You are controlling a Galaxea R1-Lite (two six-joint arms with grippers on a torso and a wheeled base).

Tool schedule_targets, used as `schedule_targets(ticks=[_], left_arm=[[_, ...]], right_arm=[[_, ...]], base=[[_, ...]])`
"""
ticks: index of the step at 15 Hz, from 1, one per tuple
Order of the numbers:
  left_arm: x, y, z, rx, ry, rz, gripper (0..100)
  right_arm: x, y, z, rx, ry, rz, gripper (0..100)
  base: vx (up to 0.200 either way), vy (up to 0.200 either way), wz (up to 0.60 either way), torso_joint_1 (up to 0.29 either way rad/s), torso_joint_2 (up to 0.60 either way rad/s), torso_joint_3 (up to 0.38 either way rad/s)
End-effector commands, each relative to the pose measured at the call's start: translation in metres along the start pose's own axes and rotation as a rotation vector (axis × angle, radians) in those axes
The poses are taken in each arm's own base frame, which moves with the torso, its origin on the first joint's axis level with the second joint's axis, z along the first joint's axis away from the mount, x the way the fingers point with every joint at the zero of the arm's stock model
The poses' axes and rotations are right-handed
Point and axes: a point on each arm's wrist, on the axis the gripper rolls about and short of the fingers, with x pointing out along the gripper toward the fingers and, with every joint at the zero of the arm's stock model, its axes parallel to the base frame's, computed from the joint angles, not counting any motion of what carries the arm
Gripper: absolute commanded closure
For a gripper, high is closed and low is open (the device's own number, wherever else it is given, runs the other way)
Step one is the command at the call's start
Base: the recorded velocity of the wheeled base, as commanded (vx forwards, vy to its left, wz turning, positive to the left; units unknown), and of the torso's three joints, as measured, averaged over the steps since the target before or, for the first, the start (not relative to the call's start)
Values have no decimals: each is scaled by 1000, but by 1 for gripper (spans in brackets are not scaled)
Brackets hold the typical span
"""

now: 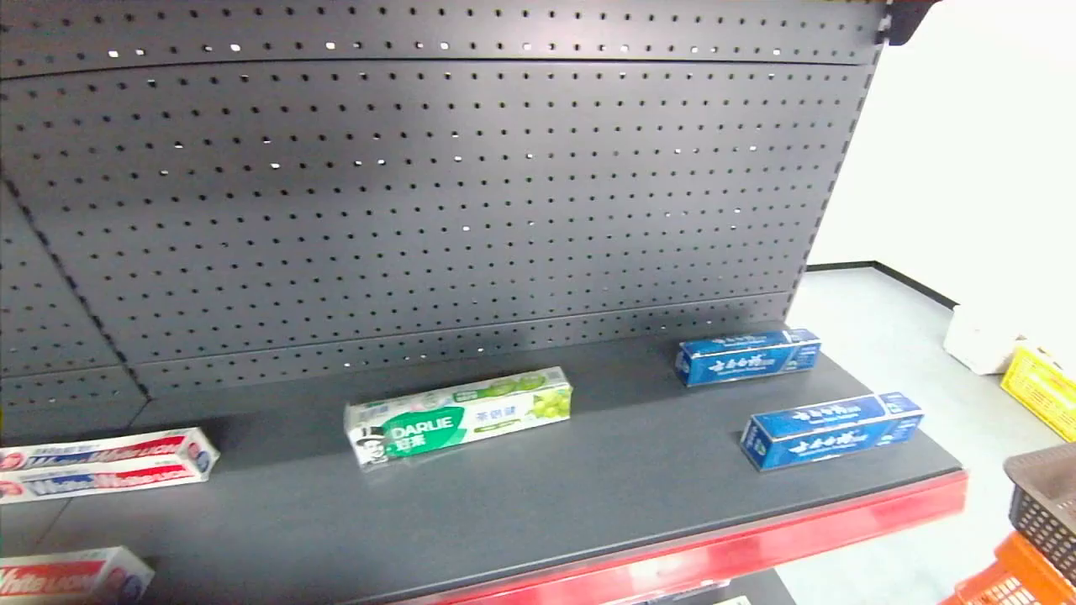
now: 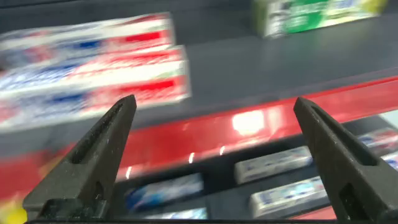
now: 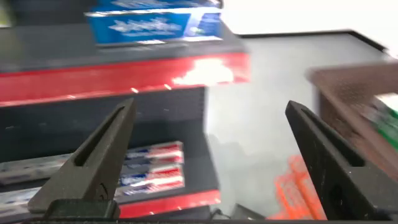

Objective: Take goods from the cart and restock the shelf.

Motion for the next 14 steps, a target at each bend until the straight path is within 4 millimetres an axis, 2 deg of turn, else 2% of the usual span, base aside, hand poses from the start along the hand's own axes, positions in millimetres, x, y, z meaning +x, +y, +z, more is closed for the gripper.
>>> schedule_targets(ticks=[1,14], left_arm=[[0,0,0,0,-1,0,0],[0,0,0,0,-1,0,0]], right_arm=[[0,0,0,0,0,1,0],[0,0,0,0,0,1,0]], base=[[0,0,-600,7,2,2],[0,0,-600,3,2,2]])
